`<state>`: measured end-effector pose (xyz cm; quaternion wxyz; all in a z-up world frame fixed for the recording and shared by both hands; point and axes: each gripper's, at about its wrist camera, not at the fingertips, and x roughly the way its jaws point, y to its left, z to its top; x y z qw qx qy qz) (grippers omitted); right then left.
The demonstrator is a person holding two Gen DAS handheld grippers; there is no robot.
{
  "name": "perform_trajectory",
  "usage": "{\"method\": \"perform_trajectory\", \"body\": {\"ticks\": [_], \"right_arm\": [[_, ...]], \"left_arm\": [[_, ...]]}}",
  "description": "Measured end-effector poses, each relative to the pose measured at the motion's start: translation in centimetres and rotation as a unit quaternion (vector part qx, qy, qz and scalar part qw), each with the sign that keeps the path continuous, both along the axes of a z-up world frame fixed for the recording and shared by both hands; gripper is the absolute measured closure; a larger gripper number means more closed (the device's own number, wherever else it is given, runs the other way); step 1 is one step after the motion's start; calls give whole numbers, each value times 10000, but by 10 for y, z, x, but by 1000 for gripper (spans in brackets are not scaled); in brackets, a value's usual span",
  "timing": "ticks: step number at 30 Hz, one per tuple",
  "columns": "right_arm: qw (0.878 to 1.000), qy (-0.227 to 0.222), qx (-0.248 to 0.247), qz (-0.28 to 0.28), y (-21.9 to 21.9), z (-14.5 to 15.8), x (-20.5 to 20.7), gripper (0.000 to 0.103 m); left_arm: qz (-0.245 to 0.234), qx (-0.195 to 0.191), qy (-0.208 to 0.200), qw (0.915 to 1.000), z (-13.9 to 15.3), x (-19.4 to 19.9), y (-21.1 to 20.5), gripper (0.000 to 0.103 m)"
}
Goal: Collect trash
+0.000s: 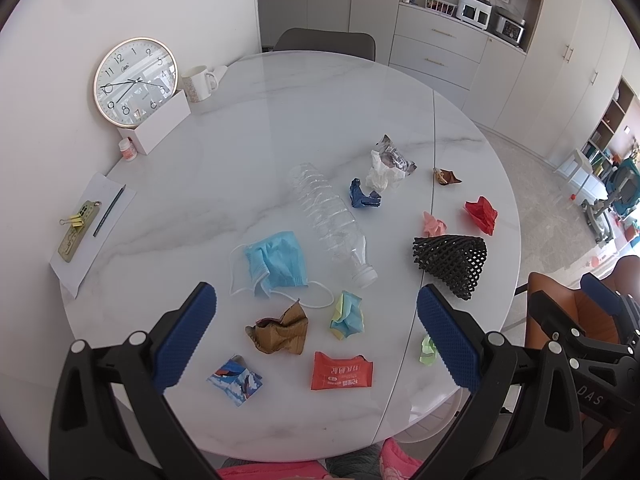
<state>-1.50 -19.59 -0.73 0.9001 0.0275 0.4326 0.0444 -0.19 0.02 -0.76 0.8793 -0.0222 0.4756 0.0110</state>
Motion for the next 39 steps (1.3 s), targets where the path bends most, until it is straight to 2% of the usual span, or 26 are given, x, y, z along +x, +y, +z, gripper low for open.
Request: {"method": "perform_trajectory", "body": {"ticks": [5, 8, 10, 12, 13, 15, 17, 19, 21, 22, 27, 29, 32, 34, 37, 39], "right_arm": [[9999, -113, 15, -12, 1, -2, -4, 2], [9997, -196, 111, 50, 3, -9, -9, 2], [9994, -231, 231, 95, 3, -15, -12, 2], [9988, -298, 358, 130, 3, -20, -14, 2], [9987, -299, 399, 143, 2, -25, -16, 2], [9986, -209, 434, 219, 2, -32, -17, 2], [9979, 17, 463, 455, 6, -45, -19, 2], [9969, 111, 400, 667, 10, -54, -21, 2], [9960, 200, 240, 832, 16, -64, -24, 2], [9950, 292, 163, 944, 20, -72, -26, 2], [9907, 845, 299, 1023, 30, -101, -30, 2], [9908, 930, 320, 932, 31, -105, -32, 2], [9923, 989, 259, 701, 37, -110, -35, 2], [9926, 1071, 313, 478, 41, -113, -37, 2], [9914, 1212, 420, 251, 49, -121, -39, 2], [9910, 1284, 377, 58, 57, -126, -40, 2]], "left_arm": [[-120, -31, -84, 9999, 3, -2, 2, 6], [-378, -228, -234, 9987, 3, -12, 11, 6], [-518, -35, -367, 9980, -3, -14, 20, 6], [-498, 315, -394, 9975, -10, -18, 30, 6], [-410, 391, -536, 9970, -16, -22, 37, 6], [-325, 316, -390, 9982, -32, -26, 54, 6], [-334, -38, -243, 9991, -51, -32, 67, 6], [-385, -199, -115, 9990, -72, -42, 74, 7], [-656, -174, 12, 9977, -92, -48, 76, 7], [-774, -32, 136, 9969, -102, -50, 77, 7], [-1340, 170, 550, 9893, -143, -50, 81, 10], [-1474, 164, 758, 9860, -159, -44, 86, 18], [-1703, 182, 931, 9808, -180, -33, 92, 20], [-2001, 273, 1118, 9730, -190, -32, 95, 20], [-2507, 247, 1213, 9601, -199, -33, 93, 20], [-2821, 376, 1258, 9504, -203, -35, 92, 20]]}}
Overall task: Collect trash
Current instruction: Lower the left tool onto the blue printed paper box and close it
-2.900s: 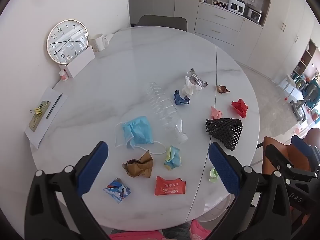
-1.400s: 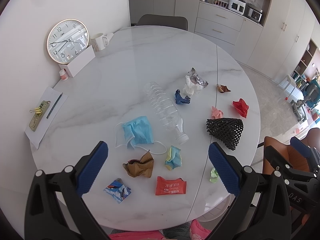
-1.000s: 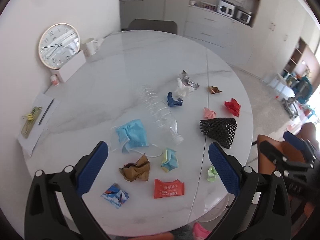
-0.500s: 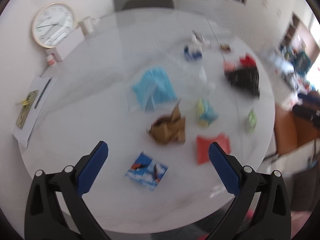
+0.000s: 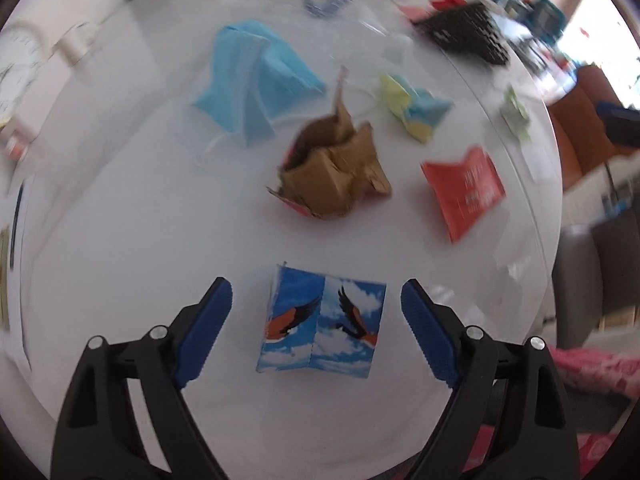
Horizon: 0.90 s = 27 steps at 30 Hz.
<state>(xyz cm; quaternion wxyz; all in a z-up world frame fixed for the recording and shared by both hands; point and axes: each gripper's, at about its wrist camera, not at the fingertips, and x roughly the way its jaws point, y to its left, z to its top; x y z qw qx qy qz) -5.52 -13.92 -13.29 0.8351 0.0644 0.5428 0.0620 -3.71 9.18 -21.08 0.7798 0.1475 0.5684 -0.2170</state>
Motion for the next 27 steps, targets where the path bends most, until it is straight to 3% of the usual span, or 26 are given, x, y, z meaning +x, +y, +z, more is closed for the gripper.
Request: {"method": "perform_trajectory", "body": {"ticks": [3, 5, 9, 13, 17, 21, 27], "right_arm": [[9999, 7, 26, -159, 8, -1, -2, 2], [9997, 33, 12, -255, 15, -3, -1, 2], [9997, 65, 51, -233, 27, -5, 5, 2], [10000, 10, 36, 65, 34, -3, 15, 2], [9988, -90, 18, 473, 32, 0, 27, 2], [9962, -154, 15, 852, 20, 2, 36, 2], [9907, -191, 91, 1342, 6, -1, 42, 2]], "left_arm": [[-185, -74, 15, 9998, 5, -3, 5, 20], [-35, -101, 123, 9999, 11, -4, 14, 13], [998, -180, 310, 9944, 25, 5, 35, 12], [2132, -394, 776, 9731, 27, 9, 36, 12], [3085, -537, 1120, 9431, 17, 4, 32, 12], [4082, -618, 1181, 9031, 6, -2, 33, 12], [5520, -638, 1058, 8247, -4, -19, 37, 12]]}}
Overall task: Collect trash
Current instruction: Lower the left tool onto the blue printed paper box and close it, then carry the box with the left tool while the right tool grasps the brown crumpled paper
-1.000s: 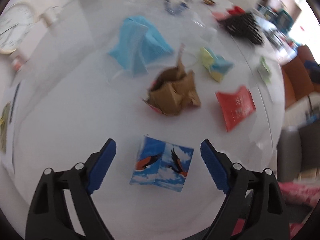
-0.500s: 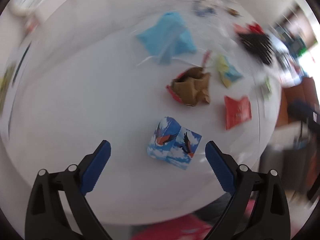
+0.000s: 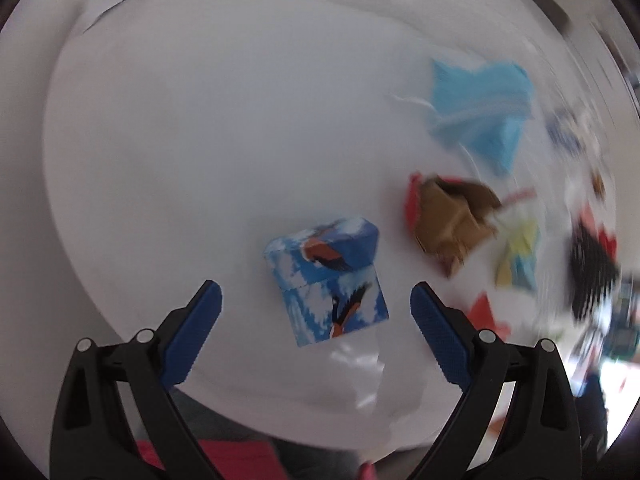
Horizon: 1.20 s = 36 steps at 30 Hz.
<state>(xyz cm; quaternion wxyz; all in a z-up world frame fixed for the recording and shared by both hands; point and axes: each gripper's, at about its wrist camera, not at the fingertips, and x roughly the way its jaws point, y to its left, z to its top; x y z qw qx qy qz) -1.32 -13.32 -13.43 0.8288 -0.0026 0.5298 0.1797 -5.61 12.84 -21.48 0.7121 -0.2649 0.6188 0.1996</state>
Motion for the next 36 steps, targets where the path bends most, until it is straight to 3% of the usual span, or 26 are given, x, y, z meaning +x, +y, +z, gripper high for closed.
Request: {"method": "perform_trajectory", "body": {"ticks": [4, 5, 7, 9, 15, 21, 26, 29, 31, 36], "right_arm": [[9997, 16, -20, 253, -3, -5, 1, 2], [9996, 11, -24, 289, -3, -5, 1, 2], [9994, -18, -19, 357, -2, -4, 1, 2], [9991, -79, 11, 425, 3, -2, -1, 2], [9981, -223, 111, 565, 28, -6, -6, 2], [9993, -79, 73, 369, 52, -35, -10, 2], [9989, 91, -112, -435, 75, -51, -6, 2], [9957, 38, -50, -926, 83, -46, -4, 2], [9970, -243, 20, -731, 94, -28, -4, 2], [9953, -474, -390, 745, 147, -16, 12, 2]], "left_arm": [[530, 231, -53, 9983, -7, -8, 0, 15], [560, 294, -78, 9980, -8, -10, -1, 20], [536, 327, -92, 9980, -11, -11, -1, 45], [498, 119, -82, 9987, -15, -10, 5, 54], [-65, 443, -223, 9987, -6, -21, 14, 54], [-1300, 673, -339, 9886, 14, -11, 20, 54], [-1976, 610, -428, 9775, 32, -1, 28, 54], [-2395, 610, -526, 9676, 42, 6, 29, 54], [-2700, 616, -608, 9590, 39, 13, 14, 54], [-3189, 549, -787, 9429, 43, 29, 31, 54]]}}
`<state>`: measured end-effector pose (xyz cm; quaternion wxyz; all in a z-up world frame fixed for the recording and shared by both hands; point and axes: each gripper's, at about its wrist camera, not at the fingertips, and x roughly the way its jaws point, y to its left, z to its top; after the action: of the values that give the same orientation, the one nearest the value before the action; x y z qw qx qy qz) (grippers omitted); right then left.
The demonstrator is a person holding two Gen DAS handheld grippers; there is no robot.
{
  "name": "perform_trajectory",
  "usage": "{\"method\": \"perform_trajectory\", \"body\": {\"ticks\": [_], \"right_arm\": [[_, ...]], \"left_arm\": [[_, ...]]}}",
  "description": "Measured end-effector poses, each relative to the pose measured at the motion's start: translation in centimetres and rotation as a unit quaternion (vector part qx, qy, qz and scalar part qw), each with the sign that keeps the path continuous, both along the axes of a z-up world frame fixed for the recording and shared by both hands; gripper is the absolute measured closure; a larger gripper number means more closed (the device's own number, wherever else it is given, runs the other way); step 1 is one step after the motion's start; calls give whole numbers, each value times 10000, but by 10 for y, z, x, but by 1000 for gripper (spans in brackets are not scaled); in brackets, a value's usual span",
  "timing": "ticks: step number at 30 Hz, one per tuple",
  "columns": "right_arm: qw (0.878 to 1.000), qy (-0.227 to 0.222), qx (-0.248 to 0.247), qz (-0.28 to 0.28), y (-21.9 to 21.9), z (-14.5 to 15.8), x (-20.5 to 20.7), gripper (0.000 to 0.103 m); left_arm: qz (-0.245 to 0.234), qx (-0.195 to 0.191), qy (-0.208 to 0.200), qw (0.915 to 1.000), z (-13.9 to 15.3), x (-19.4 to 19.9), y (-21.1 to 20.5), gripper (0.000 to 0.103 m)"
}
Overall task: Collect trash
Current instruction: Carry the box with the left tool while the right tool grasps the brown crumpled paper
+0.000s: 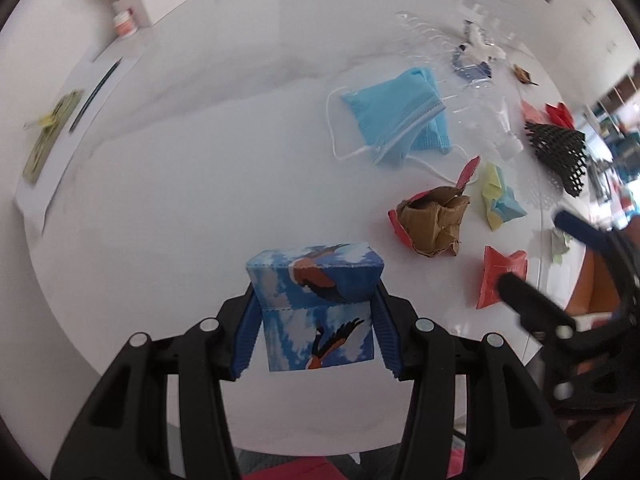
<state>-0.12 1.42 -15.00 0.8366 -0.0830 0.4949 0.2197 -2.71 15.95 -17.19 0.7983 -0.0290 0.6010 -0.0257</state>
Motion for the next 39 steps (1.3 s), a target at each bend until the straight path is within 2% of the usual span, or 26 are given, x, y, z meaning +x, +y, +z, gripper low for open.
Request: {"method": "perform_trajectory", "body": {"ticks": [5, 8, 10, 12, 14, 17, 18, 19, 21, 22, 25, 30, 33, 37, 39], "right_arm": [[9996, 9, -208, 210, 34, -27, 25, 2], [9958, -124, -725, 544, 47, -39, 25, 2], [9890, -467, -1084, 891, 51, -35, 15, 2], [9849, -581, -1307, 977, 52, -33, 12, 2], [9910, -206, -1098, 731, 49, -37, 18, 2], [9988, 249, -413, 3, 45, -44, 31, 2], [9986, 278, -419, -184, 48, -47, 35, 2], [9963, 225, -696, -456, 53, -53, 40, 2], [9928, 152, -966, -694, 56, -61, 46, 2], [9924, 158, -948, -764, 56, -63, 48, 2], [9944, 282, -600, -828, 49, -64, 52, 23], [9967, 332, -150, -725, 26, -49, 49, 26], [9962, 227, 248, -804, 8, -20, 38, 26], [9928, -16, 454, -1112, -34, 24, 4, 26], [9895, -124, 421, -1379, -68, 42, -19, 26]], "left_arm": [[84, -87, -31, 9999, 1, 5, 20, 54], [185, -186, 14, 9997, 2, 1, 34, 54], [196, -161, -4, 9997, 2, 0, 43, 54], [229, -124, -14, 9997, 0, -1, 49, 54], [318, -175, 45, 9993, -5, 0, 56, 54], [447, -261, 127, 9986, -10, 1, 64, 54], [472, -268, 159, 9984, -12, 2, 65, 54], [469, -269, 173, 9984, -13, 3, 66, 54], [463, -261, 175, 9984, -12, 5, 68, 54], [457, -259, 150, 9985, -11, 6, 68, 54], [389, -204, 60, 9990, -6, 8, 64, 54], [91, -97, -61, 9999, 0, 9, 49, 54], [-154, -155, -127, 9997, 8, 7, 35, 54], [-883, -235, -299, 9954, 26, 2, -5, 54], [-1410, -426, -332, 9885, 36, -4, -35, 54]]}}
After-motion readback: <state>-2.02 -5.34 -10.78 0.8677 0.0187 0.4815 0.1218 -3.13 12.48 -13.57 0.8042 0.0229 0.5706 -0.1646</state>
